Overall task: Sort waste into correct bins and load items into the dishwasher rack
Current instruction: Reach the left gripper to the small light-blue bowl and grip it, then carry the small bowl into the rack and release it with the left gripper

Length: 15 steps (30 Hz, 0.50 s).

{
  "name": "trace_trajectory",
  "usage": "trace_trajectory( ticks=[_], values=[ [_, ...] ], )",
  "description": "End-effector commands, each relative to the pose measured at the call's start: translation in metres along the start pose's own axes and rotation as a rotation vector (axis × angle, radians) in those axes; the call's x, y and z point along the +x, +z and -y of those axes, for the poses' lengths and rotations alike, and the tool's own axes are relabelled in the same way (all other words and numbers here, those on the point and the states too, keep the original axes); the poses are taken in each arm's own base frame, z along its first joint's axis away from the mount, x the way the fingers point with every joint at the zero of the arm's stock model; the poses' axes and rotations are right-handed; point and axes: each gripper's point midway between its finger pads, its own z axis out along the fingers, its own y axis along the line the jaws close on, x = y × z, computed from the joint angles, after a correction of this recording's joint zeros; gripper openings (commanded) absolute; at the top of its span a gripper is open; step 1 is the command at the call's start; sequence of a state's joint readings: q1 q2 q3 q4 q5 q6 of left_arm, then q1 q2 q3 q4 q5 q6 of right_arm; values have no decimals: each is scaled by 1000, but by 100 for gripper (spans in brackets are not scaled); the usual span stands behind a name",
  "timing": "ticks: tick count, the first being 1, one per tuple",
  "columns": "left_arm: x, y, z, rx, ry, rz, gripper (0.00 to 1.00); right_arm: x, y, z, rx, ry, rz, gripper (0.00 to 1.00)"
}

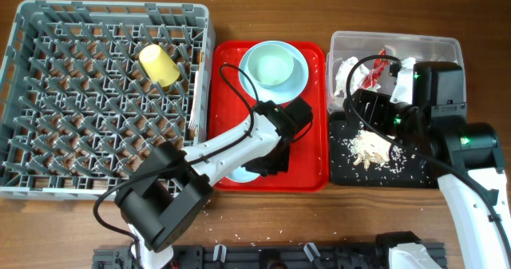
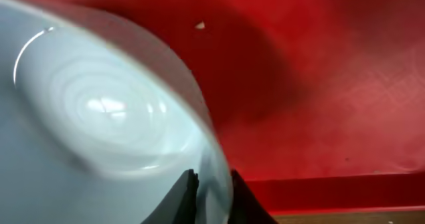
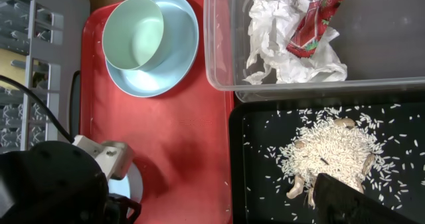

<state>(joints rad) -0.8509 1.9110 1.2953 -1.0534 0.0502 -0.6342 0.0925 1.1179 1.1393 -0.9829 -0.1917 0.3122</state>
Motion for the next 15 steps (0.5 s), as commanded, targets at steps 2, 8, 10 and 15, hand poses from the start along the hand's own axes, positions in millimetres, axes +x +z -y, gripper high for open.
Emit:
trace_trajectory(
  ticks=[2,8,10,15],
  values=[
    [-1,2,-6,-27,-6,16,4,-2,-4,-3,-17,1,14,100],
    [-12,0,-4,-14,-16,53,4,-2,-4,-3,-17,1,14,100],
    [-27,-20,5,29,2,101,4,-2,-4,-3,-17,2,14,100],
    [-63,-125,12,289,26,224,4,-2,-4,-3,-17,1,13,100]
  ],
)
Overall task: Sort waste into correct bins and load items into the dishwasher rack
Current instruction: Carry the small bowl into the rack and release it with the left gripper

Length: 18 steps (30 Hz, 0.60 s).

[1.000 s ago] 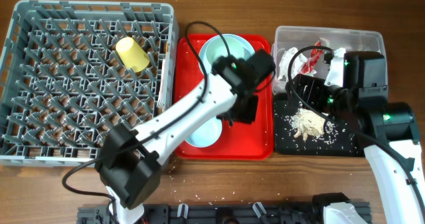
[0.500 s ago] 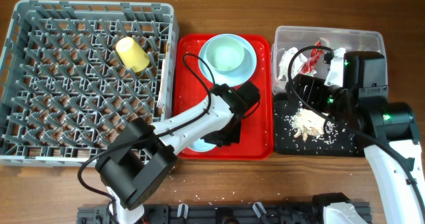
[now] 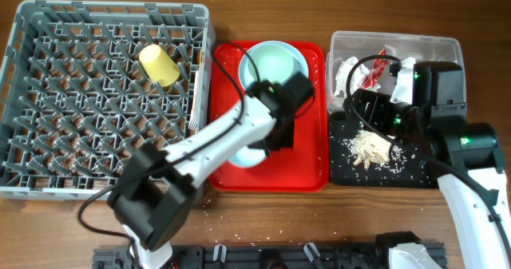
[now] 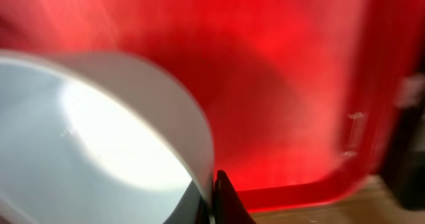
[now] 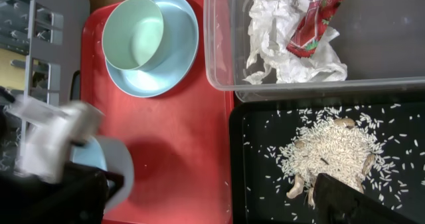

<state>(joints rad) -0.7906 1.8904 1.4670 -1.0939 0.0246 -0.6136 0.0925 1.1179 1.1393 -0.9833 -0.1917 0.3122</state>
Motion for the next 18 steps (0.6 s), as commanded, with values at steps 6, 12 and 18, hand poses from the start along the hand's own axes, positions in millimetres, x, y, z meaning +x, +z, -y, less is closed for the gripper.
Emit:
trace_trajectory(
  ticks=[6,12,18],
  values=[
    [-67,-165,-92,630,-115,191,4,-2,-4,-3,-17,1,14,100],
    [-71,-176,-190,870,-267,222,4,-2,-4,-3,-17,1,14,100],
    [-75,-133,-211,898,-323,135,4,-2,-4,-3,-17,1,14,100]
  ],
)
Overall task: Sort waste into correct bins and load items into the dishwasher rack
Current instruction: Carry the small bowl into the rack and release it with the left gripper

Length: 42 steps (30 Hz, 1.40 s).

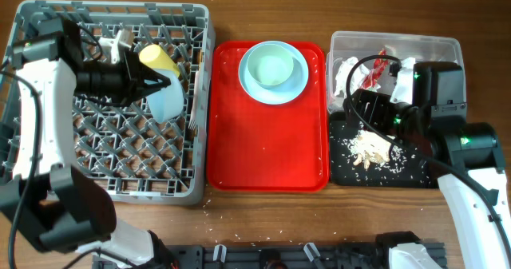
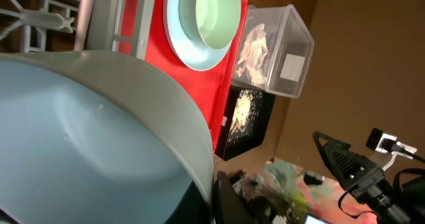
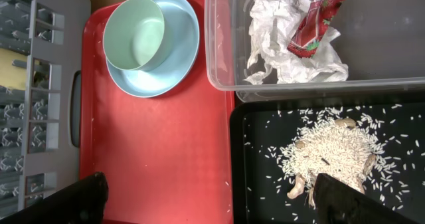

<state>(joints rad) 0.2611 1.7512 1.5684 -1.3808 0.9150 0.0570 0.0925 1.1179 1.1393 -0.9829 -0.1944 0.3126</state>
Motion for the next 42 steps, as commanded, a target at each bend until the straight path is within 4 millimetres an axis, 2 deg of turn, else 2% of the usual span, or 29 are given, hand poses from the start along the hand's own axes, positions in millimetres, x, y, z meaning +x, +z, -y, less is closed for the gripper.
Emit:
trace_trajectory(
  ticks=[1,5,9,12,19,22,24,29,33,36,39,42],
  values=[
    [-4,13,-11,47,3,-46,4,-2,-4,-3,-14,1,14,100],
    [-7,22,-23,50,13,-74,4,-2,-4,-3,-15,1,15,100],
    [-8,25,-25,60,1,-82,4,-2,-4,-3,-15,1,15,100],
    [-9,22,1,214,38,-68,4,-2,-4,-3,-14,1,14,100],
    [-5,21,3,225,36,-79,4,-2,-4,-3,-14,1,14,100],
    [-10,16,21,336,40,-53,4,-2,-4,-3,-14,1,14,100],
    [-11,16,24,354,44,-51,4,-2,-4,-3,-14,1,14,100],
    [-3,38,38,347,126,-98,4,-2,-4,-3,-15,1,15,100],
    [-1,43,22,257,131,-110,4,-2,-4,-3,-14,1,14,100],
    [5,56,-2,205,114,-129,4,-2,-4,-3,-14,1,14,100],
    [4,66,-26,201,50,-106,4,-2,-4,-3,-14,1,14,100],
    [-6,50,-39,201,-23,-58,4,-2,-4,-3,-14,1,14,100]
  ],
)
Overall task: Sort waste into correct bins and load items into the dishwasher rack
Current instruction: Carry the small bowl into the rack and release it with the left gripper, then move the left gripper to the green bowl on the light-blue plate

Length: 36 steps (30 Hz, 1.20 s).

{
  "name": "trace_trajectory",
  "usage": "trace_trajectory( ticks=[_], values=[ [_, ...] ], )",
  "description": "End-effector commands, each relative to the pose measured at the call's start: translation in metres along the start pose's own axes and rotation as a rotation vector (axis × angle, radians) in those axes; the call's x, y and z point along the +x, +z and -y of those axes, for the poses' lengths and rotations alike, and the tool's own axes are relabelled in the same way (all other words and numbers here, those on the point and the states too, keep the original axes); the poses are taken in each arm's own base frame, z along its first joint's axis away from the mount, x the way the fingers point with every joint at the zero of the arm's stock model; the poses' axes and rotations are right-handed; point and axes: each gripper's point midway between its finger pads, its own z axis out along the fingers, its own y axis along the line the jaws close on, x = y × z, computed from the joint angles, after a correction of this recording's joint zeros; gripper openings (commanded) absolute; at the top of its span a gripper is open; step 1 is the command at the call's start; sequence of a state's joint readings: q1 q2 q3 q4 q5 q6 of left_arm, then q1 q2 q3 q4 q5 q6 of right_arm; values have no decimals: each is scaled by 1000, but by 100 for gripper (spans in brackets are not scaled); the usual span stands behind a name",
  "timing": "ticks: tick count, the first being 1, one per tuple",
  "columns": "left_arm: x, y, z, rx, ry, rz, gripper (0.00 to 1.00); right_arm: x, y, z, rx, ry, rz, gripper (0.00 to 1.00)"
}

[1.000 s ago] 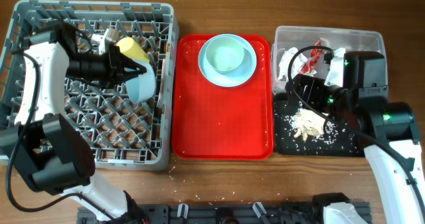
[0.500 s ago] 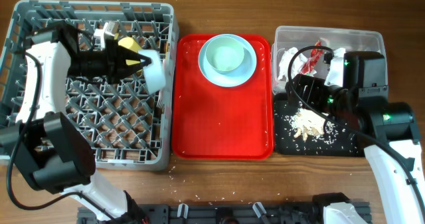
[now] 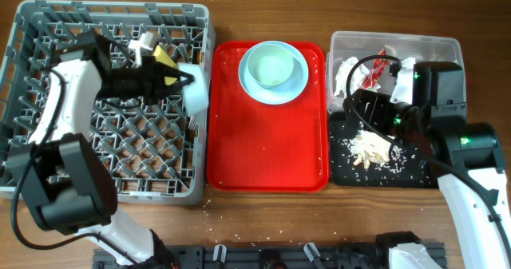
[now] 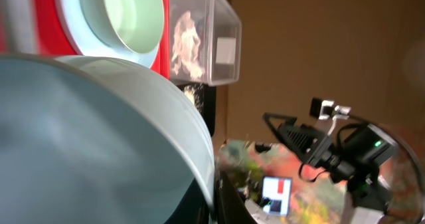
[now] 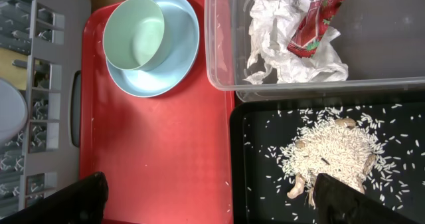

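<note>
My left gripper (image 3: 182, 83) is shut on the rim of a pale blue bowl (image 3: 195, 94), held on edge over the right side of the grey dishwasher rack (image 3: 48, 181). In the left wrist view the bowl (image 4: 86, 137) fills the frame, with the jaws pinched on its rim. A yellow cup (image 3: 165, 55) lies in the rack, partly hidden by the arm. A green bowl (image 3: 272, 65) sits on a blue plate (image 5: 180, 48) on the red tray (image 3: 267, 153). My right gripper (image 5: 212, 201) hangs open over the tray and the black bin.
A clear bin (image 3: 435, 45) at the back right holds crumpled white paper (image 5: 279, 31) and a red wrapper (image 5: 319, 18). In front of it a black bin (image 5: 265, 184) holds spilled rice (image 5: 329, 151). Rice grains dot the wooden table's front edge.
The left gripper has moved to the right with the pale blue bowl, from beside the yellow cup to the rack's right edge. The right arm has not moved.
My left gripper was shut on the pale blue bowl's rim at the front of the red tray. Then the bowl was off the tray floor, then over the rack by the yellow cup, and now at the rack's right side. The right gripper stayed open throughout.
</note>
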<state>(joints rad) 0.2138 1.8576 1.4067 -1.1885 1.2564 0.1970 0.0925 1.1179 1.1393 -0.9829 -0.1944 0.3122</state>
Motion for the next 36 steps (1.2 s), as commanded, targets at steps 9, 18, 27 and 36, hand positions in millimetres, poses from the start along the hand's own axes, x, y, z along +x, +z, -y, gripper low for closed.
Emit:
trace_trajectory(
  ticks=[9,18,27,36],
  values=[
    [-1,-70,-68,-199,-257,130,100,-2,-4,-3,-14,1,14,100],
    [-1,-146,-38,-691,-332,326,100,-2,-4,-3,-14,2,14,100],
    [20,-13,35,-760,43,147,14,-2,-4,-3,-15,1,15,100],
    [50,-25,-65,-1159,-95,74,12,-2,-4,-3,-14,2,14,100]
  ],
)
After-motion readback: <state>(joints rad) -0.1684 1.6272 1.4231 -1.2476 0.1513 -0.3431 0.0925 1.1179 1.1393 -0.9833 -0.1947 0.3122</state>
